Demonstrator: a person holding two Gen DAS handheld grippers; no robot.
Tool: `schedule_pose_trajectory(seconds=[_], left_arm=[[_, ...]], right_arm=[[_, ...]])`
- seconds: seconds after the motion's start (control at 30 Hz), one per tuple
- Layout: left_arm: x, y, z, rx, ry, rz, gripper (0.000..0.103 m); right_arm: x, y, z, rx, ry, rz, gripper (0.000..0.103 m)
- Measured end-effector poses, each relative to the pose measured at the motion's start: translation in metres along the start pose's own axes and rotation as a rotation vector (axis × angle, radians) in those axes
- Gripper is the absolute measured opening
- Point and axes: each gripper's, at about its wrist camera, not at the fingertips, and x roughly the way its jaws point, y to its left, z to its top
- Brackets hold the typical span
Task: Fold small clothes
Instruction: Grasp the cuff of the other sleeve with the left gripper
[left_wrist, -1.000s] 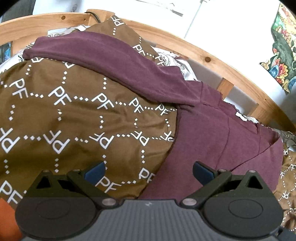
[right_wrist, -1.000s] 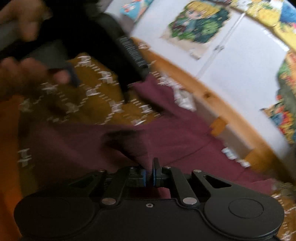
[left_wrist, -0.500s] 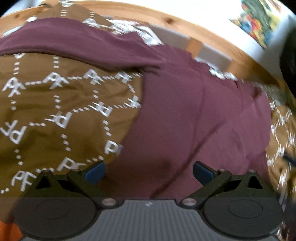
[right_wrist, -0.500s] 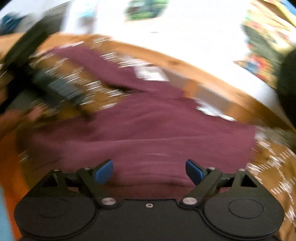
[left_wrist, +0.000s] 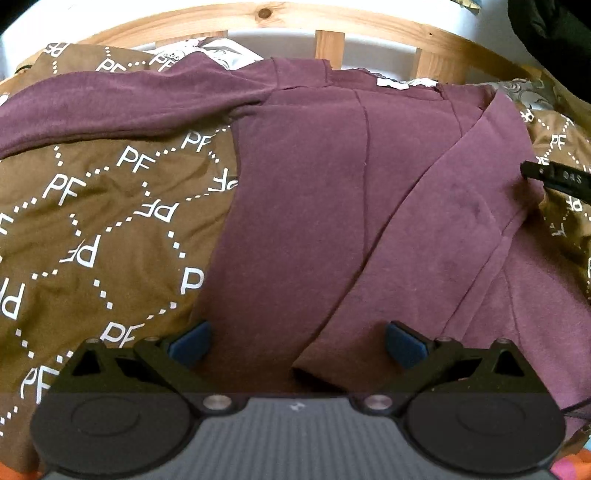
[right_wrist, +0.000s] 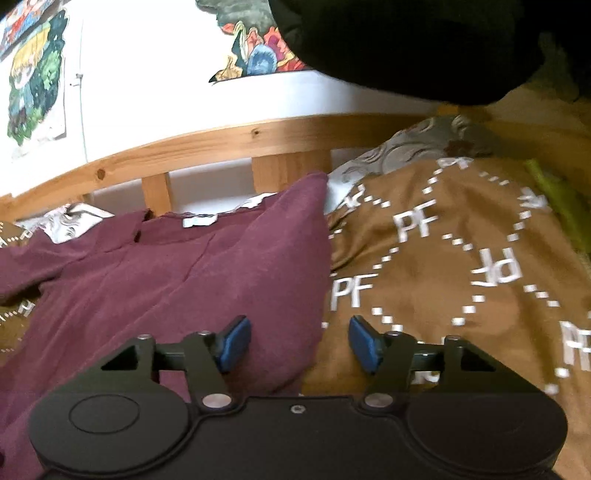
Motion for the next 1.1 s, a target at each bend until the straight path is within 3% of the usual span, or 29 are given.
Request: schedule_pose_trajectory(seconds=[0.07, 0.13, 0.2, 0.37, 0.57, 0.77, 0.83, 0.87, 1.0, 1.1], left_arm=[[0.001, -0.001, -0.001, 0.013, -0.003, 0.006, 0.102], [0.001, -0.002, 0.001, 0.019, -0.009, 0.007, 0.102], [0.001, -0.002, 0.001, 0.015, -0.015, 0.0, 0.102], [0.005, -0.005, -0.001, 0.028, -0.004, 0.011, 0.102], [0.008, -0.015, -0.006, 0.102, -0.003, 0.048, 0.102], [0.001, -0.004, 0.004, 0.029, 0.008, 0.0, 0.102], [-0.007, 0.004, 0.012, 0.002, -0.036, 0.003, 0.102], [-0.013, 0.01, 0.017, -0.01, -0.072, 0.029, 0.102], [-0.039, 0.042, 0.037, -0.073, -0.226, 0.164, 0.102], [-0.056, 0.078, 0.05, -0.189, -0.281, 0.256, 0.102]], right_arm=[[0.005, 0.001, 0.001, 0.015, 0.018, 0.016, 0.041], [0.008, 0.003, 0.002, 0.02, 0.024, 0.018, 0.019], [0.003, 0.004, 0.005, 0.028, 0.009, -0.002, 0.008], [-0.017, -0.007, 0.021, 0.062, -0.069, -0.088, 0.007], [0.002, -0.013, 0.005, 0.037, 0.002, -0.134, 0.008], [-0.005, -0.01, 0.002, 0.02, -0.011, -0.149, 0.021], [-0.011, -0.01, 0.001, 0.025, -0.011, -0.156, 0.034], [-0.015, -0.009, 0.0, 0.023, -0.014, -0.155, 0.036], [-0.033, 0.001, 0.0, 0.003, -0.034, -0.134, 0.062], [-0.051, 0.015, -0.001, -0.029, -0.05, -0.098, 0.079]])
